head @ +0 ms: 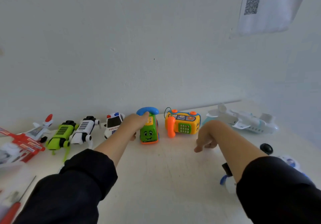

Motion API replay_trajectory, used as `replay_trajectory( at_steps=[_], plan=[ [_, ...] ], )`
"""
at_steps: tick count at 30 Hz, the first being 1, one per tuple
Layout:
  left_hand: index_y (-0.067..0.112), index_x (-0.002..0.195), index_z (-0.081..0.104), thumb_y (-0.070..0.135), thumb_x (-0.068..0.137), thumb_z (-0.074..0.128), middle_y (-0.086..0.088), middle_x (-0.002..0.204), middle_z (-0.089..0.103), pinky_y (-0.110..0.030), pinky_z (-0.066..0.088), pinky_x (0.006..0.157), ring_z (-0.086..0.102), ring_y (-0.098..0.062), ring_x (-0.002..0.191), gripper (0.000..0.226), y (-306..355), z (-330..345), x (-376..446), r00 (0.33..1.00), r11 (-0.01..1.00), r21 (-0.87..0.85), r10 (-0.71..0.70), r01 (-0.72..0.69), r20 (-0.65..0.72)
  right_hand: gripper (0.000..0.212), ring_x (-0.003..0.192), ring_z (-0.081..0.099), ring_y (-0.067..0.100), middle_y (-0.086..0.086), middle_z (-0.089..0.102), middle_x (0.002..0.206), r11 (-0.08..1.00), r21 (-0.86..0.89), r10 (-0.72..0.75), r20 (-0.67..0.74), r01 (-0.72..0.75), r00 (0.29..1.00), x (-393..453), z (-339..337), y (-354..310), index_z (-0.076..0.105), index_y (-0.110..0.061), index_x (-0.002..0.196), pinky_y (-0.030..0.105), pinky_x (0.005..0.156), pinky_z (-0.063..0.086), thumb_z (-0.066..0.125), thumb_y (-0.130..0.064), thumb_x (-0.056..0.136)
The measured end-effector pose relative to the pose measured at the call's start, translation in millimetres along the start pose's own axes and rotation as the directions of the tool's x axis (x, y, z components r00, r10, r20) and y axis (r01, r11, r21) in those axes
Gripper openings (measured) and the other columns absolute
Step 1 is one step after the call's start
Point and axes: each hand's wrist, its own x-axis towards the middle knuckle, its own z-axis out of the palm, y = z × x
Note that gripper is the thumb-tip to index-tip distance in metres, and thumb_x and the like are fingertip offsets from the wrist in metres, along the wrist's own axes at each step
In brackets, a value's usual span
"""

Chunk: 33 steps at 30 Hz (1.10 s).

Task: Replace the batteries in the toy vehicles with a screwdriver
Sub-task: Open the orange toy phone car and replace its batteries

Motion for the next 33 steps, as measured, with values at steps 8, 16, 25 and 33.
replay_trajectory(
  at_steps=[8, 16, 25, 33],
  plan=[
    [0.011, 0.105, 0.048, 0.051, 0.075, 0.067, -0.01, 0.097, 0.058, -0.039, 0.058, 0.078, 0.063, -0.028, 0.089, 0.054, 8, 15, 6, 0.987, 0.974, 0.205, 0.12, -0.097, -0.106, 0.022, 0.075, 0.039, 0.012, -0.004, 0.038, 0.071, 0.978, 0.208, -0.038, 0.128, 0.01, 0.991, 3, -4, 19, 0.047, -0.019, 0.104, 0.024, 0.085, 0.041, 0.058, -0.034, 0.092],
    [0.012, 0.097, 0.049, 0.051, 0.084, 0.06, -0.009, 0.091, 0.056, -0.038, 0.054, 0.084, 0.06, -0.029, 0.088, 0.042, 13, 19, 20, 0.979, 0.969, 0.194, 0.177, -0.155, -0.102, 0.02, 0.094, 0.052, 0.013, -0.001, 0.051, 0.081, 0.945, 0.325, -0.08, 0.165, 0.022, 0.983, -2, -3, 29, 0.052, -0.015, 0.105, 0.033, 0.087, 0.044, 0.057, -0.031, 0.093],
    [0.01, 0.113, 0.052, 0.06, 0.089, 0.041, -0.01, 0.108, 0.057, -0.033, 0.037, 0.069, 0.055, -0.03, 0.103, 0.056, 54, 39, -19, 0.75, 0.682, 0.655, 0.608, -0.325, -0.26, 0.051, 0.107, 0.052, 0.014, -0.002, 0.058, 0.097, 0.908, 0.416, -0.129, 0.16, 0.052, 0.979, -5, -1, 37, 0.038, -0.016, 0.14, 0.038, 0.1, 0.038, 0.056, -0.026, 0.094],
    [0.025, 0.145, 0.034, 0.044, 0.093, 0.049, -0.01, 0.134, 0.053, -0.032, 0.039, 0.094, 0.048, -0.026, 0.122, 0.057, 37, 88, -12, 0.85, 0.814, 0.28, 0.526, -0.509, 0.017, 0.052, 0.126, 0.047, 0.02, 0.006, 0.052, 0.135, 0.937, 0.34, -0.12, 0.103, 0.079, 0.987, -16, 5, 36, 0.043, -0.007, 0.137, 0.04, 0.102, 0.037, 0.048, -0.039, 0.096]
  ],
)
